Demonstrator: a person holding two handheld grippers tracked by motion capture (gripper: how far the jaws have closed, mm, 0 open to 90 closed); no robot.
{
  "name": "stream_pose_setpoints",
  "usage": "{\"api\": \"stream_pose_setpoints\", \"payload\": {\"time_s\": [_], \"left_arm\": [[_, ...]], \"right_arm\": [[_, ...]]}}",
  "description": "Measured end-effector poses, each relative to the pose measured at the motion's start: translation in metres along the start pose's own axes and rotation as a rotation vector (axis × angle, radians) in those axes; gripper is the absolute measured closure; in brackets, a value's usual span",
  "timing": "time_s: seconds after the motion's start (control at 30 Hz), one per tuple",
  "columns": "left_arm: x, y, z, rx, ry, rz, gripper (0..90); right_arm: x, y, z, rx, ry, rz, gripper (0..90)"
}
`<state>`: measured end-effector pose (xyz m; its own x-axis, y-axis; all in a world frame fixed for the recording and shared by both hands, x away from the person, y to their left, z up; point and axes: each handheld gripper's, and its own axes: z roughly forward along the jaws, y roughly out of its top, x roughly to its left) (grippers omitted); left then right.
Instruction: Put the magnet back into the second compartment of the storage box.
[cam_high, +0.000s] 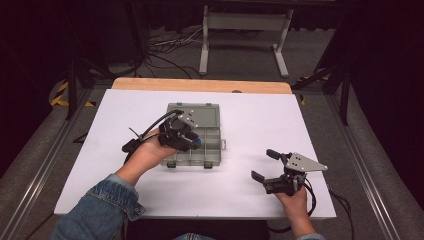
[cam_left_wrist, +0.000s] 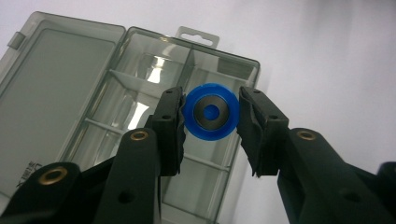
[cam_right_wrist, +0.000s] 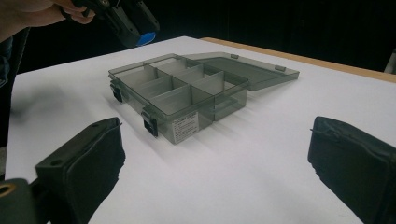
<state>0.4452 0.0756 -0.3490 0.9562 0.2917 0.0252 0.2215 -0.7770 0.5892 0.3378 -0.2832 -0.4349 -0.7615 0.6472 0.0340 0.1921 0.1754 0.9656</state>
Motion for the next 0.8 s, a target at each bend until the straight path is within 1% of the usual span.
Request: {"api": "stream_pose_setpoints", "payload": {"time_s": [0.1,0.13,0.17,0.33,0.47,0.57,0.6,0.63,0.67,0.8], "left_arm": [[0.004,-0.001,0.000,0.002,0.009,-0.007,62.2],[0.008,-0.001,0.000,0.003,0.017,-0.018,62.2],[0.008,-0.001,0.000,0.003,0.017,-0.018,62.2],[0.018,-0.005,0.002,0.005,0.032,-0.051,62.2],[0.026,-0.007,0.004,0.016,0.048,-0.068,62.2],[0.032,-0.009,0.006,0.018,0.052,-0.089,62.2],[0.035,-0.010,0.006,0.021,0.055,-0.103,62.2],[0.038,-0.011,0.007,0.022,0.059,-0.100,62.2],[0.039,-0.012,0.007,0.023,0.060,-0.109,62.2],[0.045,-0.014,0.009,0.029,0.069,-0.123,62.2]], "right_arm": [[0.000,0.000,0.000,0.001,0.001,-0.002,3.9],[0.000,0.000,0.000,0.001,0.002,0.000,3.8],[0.000,0.000,0.000,0.001,0.002,0.000,3.8],[0.000,0.000,0.000,-0.002,0.000,0.001,3.8],[0.000,0.000,0.000,-0.001,0.004,0.000,3.7],[0.000,0.000,0.000,0.000,0.004,-0.001,3.8],[0.000,0.000,0.000,0.000,0.003,0.000,3.8],[0.000,0.000,0.000,-0.001,0.002,0.002,3.8],[0.000,0.000,0.000,-0.002,0.004,0.001,3.8],[0.000,0.000,0.000,0.001,0.004,0.002,3.8]]}}
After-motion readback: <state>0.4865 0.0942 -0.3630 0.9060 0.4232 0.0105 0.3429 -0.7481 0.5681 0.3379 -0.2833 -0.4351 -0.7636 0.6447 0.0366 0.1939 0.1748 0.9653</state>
